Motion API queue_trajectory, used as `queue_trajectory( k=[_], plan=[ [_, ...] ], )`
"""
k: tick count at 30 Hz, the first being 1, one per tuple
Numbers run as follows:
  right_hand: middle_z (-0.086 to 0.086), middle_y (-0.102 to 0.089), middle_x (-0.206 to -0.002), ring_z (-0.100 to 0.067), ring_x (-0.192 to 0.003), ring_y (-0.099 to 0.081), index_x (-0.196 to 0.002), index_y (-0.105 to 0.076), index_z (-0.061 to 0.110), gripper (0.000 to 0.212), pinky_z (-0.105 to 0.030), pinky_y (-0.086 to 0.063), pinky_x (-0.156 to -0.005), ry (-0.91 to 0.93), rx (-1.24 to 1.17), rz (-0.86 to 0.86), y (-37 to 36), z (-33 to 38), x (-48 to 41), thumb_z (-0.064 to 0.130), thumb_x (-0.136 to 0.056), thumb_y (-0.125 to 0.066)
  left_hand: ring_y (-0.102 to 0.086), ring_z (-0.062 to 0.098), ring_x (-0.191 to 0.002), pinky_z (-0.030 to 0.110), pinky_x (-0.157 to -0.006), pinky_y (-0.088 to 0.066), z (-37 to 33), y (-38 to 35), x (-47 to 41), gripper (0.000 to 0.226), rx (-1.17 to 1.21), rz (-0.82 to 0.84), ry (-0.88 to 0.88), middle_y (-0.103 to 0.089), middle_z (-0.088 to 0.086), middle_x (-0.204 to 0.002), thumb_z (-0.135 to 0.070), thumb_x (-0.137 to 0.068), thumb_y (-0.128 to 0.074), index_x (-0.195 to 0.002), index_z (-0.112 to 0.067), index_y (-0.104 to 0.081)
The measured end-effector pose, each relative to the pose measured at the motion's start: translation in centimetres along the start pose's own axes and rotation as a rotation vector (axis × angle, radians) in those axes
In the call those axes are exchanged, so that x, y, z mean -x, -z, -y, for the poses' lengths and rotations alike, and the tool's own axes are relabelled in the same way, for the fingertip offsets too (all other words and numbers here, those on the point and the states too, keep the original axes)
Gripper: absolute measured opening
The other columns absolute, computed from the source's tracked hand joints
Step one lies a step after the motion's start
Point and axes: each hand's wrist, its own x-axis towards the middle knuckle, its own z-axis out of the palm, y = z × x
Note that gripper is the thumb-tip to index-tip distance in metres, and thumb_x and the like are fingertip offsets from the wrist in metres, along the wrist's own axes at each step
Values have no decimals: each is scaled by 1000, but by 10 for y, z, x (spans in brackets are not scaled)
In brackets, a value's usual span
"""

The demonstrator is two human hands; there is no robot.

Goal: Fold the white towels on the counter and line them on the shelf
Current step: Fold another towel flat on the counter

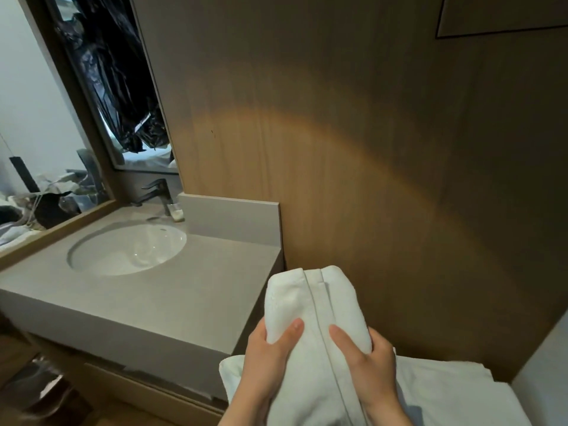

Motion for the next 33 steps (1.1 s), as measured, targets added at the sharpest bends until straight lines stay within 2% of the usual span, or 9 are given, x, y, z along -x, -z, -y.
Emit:
queue_trajectory(
  k=[2,10,15,17,19,22,25,30,33],
  plan=[
    [1,-66,-82,-12,-76,-61,-82,-63,15,13,-15,-46,-49,-5,-18,13,-32,2,-11,19,-77,-75,-69,10,-88,24,-72,-53,-9,24,-23,30,-4,10,-6,-72,-4,-96,-32,-80,-73,-107,-21,-63],
    [-1,-72,-84,-22,-84,-67,-81,-69,18,15,-42,-55,-78,-18,-15,-14,-210,7,-70,28,-74,-77,-69,12,-88,27,-75,-55,-55,158,-144,19,8,40,-38,-72,-4,-95,-23,-84,-68,-103,-21,-64],
    [0,-68,-93,-25,-93,-64,-86,-62,22,21,-48,-51,-89,-134,-36,-95,-299,-9,-104,38,-76,-72,-69,11,-88,31,-83,-55,-58,220,-232,17,-56,148,4,-73,-5,-95,-23,-84,-68,-100,-23,-65],
    [-2,-67,-94,-26,-94,-63,-87,-61,21,22,-47,-50,-91,-203,-74,-160,-315,-16,-115,37,-78,-72,-65,-4,-75,14,-68,-53,-52,227,-261,9,-93,204,7,-69,-15,-86,-23,-86,-67,-91,-27,-62],
    [-2,-67,-89,-26,-92,-63,-83,-61,19,20,-42,-51,-88,-224,-95,-239,-325,-20,-125,34,-78,-73,-61,-9,-73,8,-59,-47,-46,228,-284,9,-133,266,10,-65,-17,-86,-24,-87,-65,-86,-30,-58],
    [2,-64,-84,-25,-89,-61,-85,-61,18,20,-34,-47,-80,-238,-91,-333,-333,-24,-141,32,-79,-74,-65,-2,-80,14,-67,-51,-37,225,-313,7,-152,322,40,-70,-7,-95,-21,-85,-67,-87,-26,-63],
    [0,-65,-90,-27,-94,-61,-86,-61,19,23,-39,-49,-88,-270,-104,-373,-338,-29,-158,36,-78,-74,-64,-2,-80,12,-67,-52,-29,221,-336,8,-170,327,36,-69,-11,-89,-20,-84,-69,-86,-26,-64],
    [7,-59,-80,-25,-90,-59,-74,-55,24,22,-43,-47,-95,-295,-99,-416,-351,-32,-178,35,-79,-73,-61,10,-86,16,-67,-48,-22,216,-369,14,-237,297,-2,-65,-5,-91,-19,-83,-70,-94,-22,-62],
    [11,-53,-77,-22,-91,-54,-71,-51,27,24,-37,-46,-91,-271,62,-477,-357,-34,-194,39,-82,-69,-62,18,-98,28,-83,-50,-13,215,-387,23,-312,266,-2,-66,2,-103,-26,-81,-73,-101,-19,-63]
  ],
)
